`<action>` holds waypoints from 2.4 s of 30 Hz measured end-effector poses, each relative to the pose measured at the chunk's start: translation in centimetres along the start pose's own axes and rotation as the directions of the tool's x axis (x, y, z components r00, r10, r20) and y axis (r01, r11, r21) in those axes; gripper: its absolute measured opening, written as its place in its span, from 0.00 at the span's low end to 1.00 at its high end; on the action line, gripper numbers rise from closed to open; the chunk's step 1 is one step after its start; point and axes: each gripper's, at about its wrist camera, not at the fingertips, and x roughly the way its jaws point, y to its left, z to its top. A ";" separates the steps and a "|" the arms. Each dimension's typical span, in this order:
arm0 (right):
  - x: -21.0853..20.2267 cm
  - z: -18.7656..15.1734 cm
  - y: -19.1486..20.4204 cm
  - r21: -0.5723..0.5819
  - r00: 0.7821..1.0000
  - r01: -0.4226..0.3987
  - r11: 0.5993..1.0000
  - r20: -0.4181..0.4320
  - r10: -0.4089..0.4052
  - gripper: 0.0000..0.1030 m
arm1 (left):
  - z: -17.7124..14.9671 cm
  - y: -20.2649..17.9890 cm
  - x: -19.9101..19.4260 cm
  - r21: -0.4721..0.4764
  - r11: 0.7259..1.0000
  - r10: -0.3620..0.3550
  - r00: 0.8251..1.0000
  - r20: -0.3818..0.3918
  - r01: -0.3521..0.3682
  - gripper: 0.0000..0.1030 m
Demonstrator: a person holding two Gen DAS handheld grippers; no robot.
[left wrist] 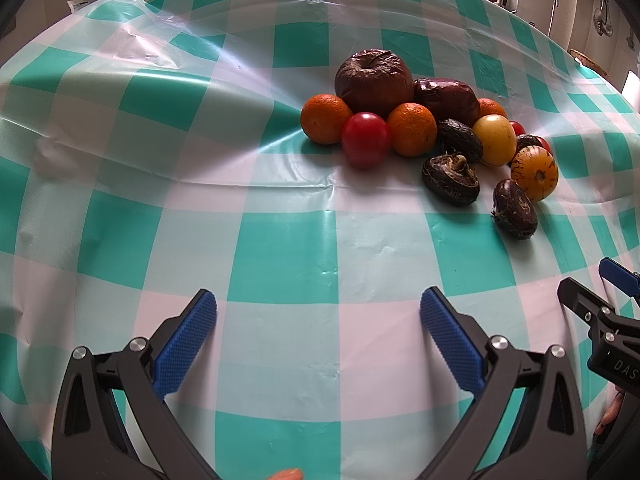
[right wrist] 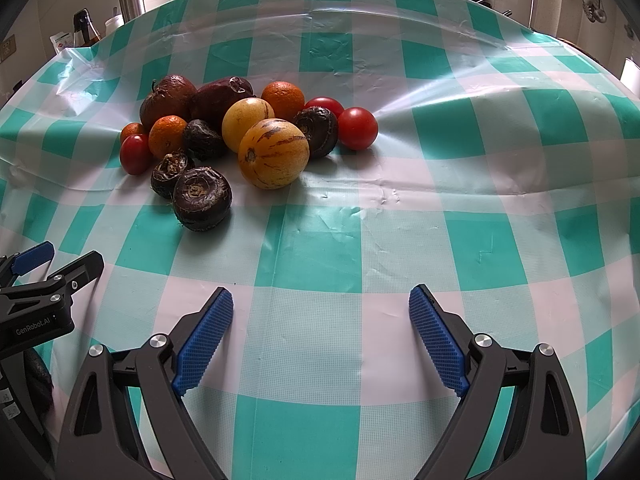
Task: Organize fruits
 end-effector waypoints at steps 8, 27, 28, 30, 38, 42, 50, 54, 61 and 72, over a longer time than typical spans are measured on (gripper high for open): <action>-0.1 0.0 0.0 0.002 1.000 0.003 1.000 0.000 -0.003 0.85 | 0.0 0.0 0.0 0.000 1.000 0.000 1.000 0.000 0.000 0.99; 0.9 1.6 2.6 -0.090 0.997 -0.076 0.993 -0.018 0.075 0.85 | 0.0 0.0 0.0 0.000 1.000 0.000 1.000 0.000 0.000 0.99; 1.2 1.9 3.0 -0.099 0.996 -0.085 0.991 -0.019 0.084 0.85 | 0.0 0.0 0.0 0.000 1.000 0.000 1.000 0.000 0.000 0.99; 1.6 2.6 3.8 -0.106 0.995 -0.095 0.990 -0.024 0.093 0.85 | 0.0 0.0 0.0 -0.001 1.000 -0.002 1.000 0.000 0.002 0.99; 2.9 4.7 5.7 -0.153 0.995 -0.096 0.984 -0.021 0.093 0.74 | 0.1 0.6 0.0 0.015 1.000 -0.008 1.000 0.000 0.008 0.99; 2.9 5.0 5.5 -0.142 0.994 -0.106 0.984 0.007 0.108 0.52 | 0.3 0.3 0.0 0.024 1.000 -0.013 1.000 -0.011 0.013 0.99; -0.2 2.4 2.1 -0.078 0.990 -0.107 0.991 0.087 0.114 0.36 | 0.8 -0.2 0.0 0.041 0.999 -0.031 0.999 -0.023 0.031 0.86; -1.6 1.0 -0.6 0.015 0.985 -0.121 0.993 0.130 0.118 0.36 | 1.6 -3.2 0.4 0.091 0.993 -0.070 0.997 -0.018 0.071 0.81; -2.4 0.6 -2.1 0.068 0.977 -0.161 0.985 0.152 0.149 0.36 | 5.0 -8.2 2.6 0.095 0.993 -0.067 0.998 0.004 0.067 0.68; -2.0 0.4 -3.0 0.105 0.973 -0.195 0.975 0.143 0.179 0.36 | 4.8 -6.8 2.2 -0.021 0.994 -0.111 0.993 0.051 0.112 0.40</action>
